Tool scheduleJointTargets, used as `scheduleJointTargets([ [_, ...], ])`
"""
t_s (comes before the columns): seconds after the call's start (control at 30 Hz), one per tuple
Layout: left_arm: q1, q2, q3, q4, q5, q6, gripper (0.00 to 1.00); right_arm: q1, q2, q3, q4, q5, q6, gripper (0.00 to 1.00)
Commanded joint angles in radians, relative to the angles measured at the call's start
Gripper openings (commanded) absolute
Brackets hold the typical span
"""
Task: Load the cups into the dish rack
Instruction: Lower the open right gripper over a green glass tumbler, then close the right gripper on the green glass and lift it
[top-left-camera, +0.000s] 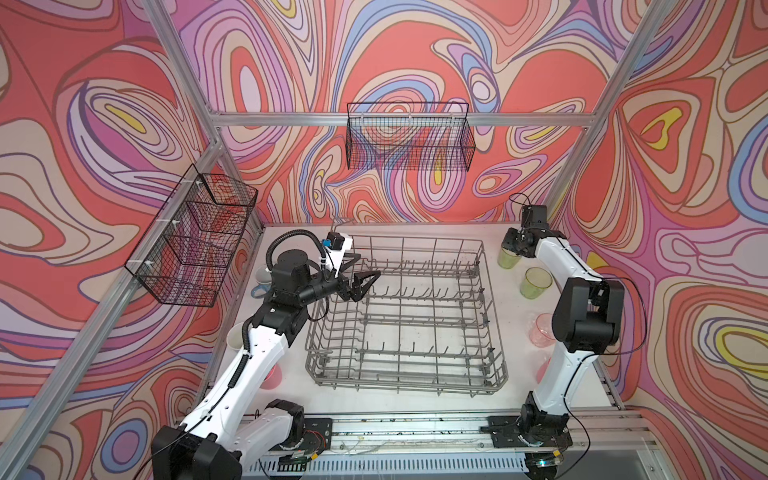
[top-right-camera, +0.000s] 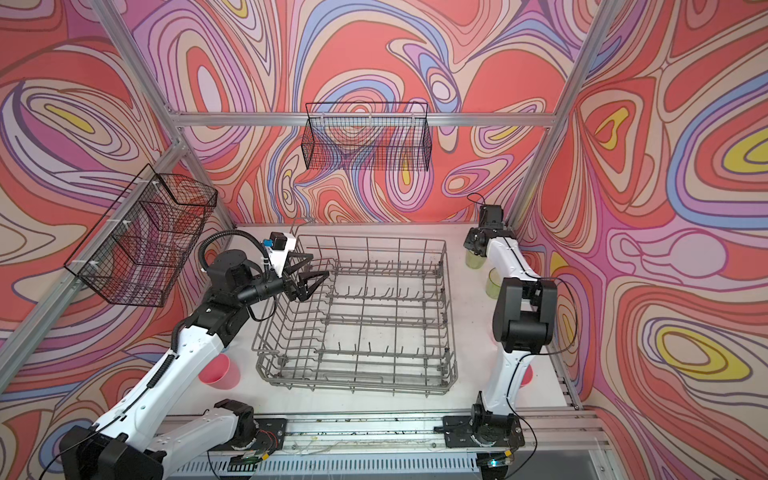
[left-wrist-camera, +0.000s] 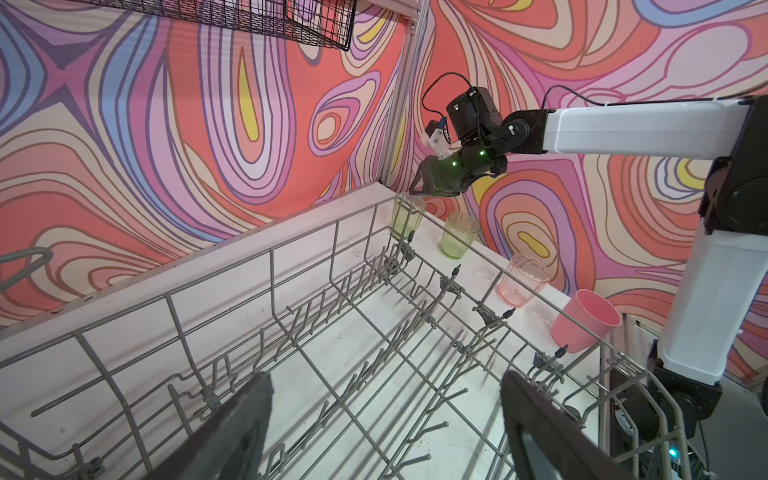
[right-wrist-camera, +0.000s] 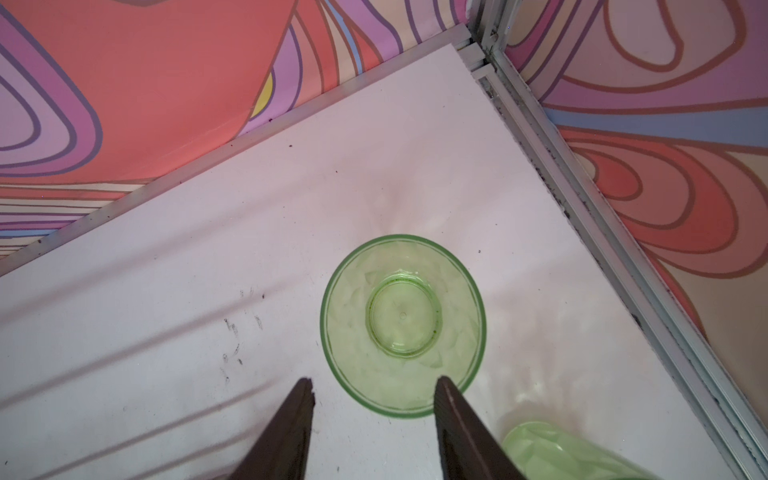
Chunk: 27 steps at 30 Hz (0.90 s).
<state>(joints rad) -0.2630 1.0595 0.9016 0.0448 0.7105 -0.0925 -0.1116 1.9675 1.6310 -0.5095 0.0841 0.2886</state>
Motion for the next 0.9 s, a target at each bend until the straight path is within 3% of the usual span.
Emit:
scheduleJointTargets([
  [0.0,-0.009,-0.023,0.004,-0.016,-0.026,0.033,0.88,0.004,0.037,0.043,-0.035,-0.025,-0.02,0.49],
  [0.37,-0.014,-0.01,0.003,-0.021,-0.033,0.042,0.88,0.031,0.133,0.128,-0.084,-0.021,-0.046,0.46],
  [0.87,-0.016,-0.016,0.0,-0.029,-0.052,0.054,0.88,0.044,0.207,0.173,-0.114,0.046,-0.092,0.23],
])
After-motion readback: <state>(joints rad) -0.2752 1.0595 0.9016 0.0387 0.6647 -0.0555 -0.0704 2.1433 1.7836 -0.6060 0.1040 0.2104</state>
